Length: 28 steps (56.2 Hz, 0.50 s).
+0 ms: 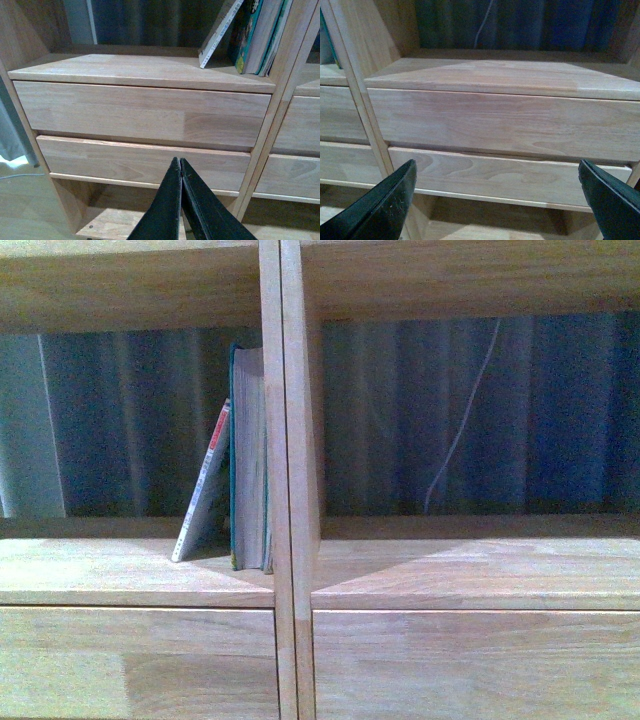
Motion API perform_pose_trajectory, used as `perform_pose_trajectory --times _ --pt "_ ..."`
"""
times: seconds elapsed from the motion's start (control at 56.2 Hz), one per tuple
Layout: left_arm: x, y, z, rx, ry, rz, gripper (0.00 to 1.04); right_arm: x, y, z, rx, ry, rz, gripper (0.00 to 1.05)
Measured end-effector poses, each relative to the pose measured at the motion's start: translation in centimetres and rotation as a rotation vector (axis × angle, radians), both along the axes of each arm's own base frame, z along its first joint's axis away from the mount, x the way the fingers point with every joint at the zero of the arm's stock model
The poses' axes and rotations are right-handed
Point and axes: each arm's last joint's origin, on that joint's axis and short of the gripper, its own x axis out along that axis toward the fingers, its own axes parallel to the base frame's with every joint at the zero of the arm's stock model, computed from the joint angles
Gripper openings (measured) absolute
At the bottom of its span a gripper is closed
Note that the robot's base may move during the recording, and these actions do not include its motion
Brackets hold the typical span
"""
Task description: Organize books on shelf
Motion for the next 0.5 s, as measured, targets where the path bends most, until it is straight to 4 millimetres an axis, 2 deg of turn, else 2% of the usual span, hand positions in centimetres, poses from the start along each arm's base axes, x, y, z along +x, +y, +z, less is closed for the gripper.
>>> perform_pose_trajectory --times 0.231,0.32,0.499 --pt "0.0 0.0 -0.6 0.000 -0.001 0.000 0.03 0.0 0.0 0.0 0.000 0.000 0.000 0.98" --pt "0.0 0.0 -1.7 0.000 -0.001 0.000 0.03 0.0 0.0 0.0 0.000 0.000 0.000 0.98" --pt "0.0 0.0 -1.6 0.000 -0.005 -0.001 0.03 0.0 0.0 0.0 0.000 0.000 0.000 0.98"
